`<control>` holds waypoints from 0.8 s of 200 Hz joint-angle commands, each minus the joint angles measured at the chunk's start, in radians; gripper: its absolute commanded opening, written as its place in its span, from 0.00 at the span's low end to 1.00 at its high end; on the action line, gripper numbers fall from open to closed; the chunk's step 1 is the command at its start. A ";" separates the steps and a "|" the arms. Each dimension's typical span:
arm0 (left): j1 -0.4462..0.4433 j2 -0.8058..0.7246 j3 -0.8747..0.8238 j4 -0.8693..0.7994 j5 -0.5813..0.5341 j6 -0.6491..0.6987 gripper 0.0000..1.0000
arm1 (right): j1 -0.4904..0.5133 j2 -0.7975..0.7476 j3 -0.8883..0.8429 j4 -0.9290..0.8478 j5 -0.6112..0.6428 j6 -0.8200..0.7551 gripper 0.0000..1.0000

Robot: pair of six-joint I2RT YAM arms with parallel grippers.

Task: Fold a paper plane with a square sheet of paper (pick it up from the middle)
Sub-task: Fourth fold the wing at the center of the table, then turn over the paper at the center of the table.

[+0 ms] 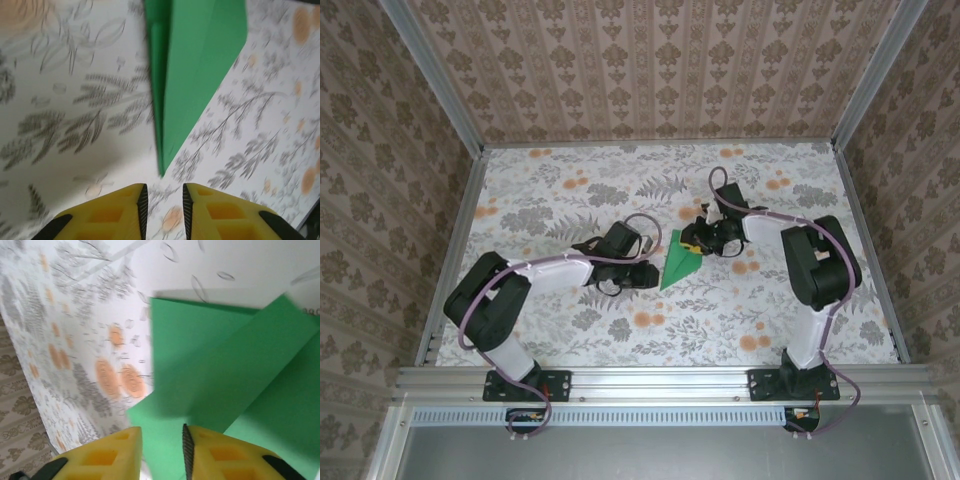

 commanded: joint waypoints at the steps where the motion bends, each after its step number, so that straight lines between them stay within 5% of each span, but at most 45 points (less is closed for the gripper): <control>1: 0.002 0.058 0.052 0.111 -0.016 -0.086 0.29 | -0.002 -0.096 -0.033 -0.047 0.087 0.035 0.32; 48: 0.001 0.154 0.145 0.085 -0.071 -0.103 0.30 | -0.003 -0.099 -0.094 -0.073 0.183 0.087 0.38; 160: 0.026 0.192 0.155 0.038 -0.087 -0.118 0.30 | 0.040 0.018 -0.055 0.055 0.014 0.109 0.35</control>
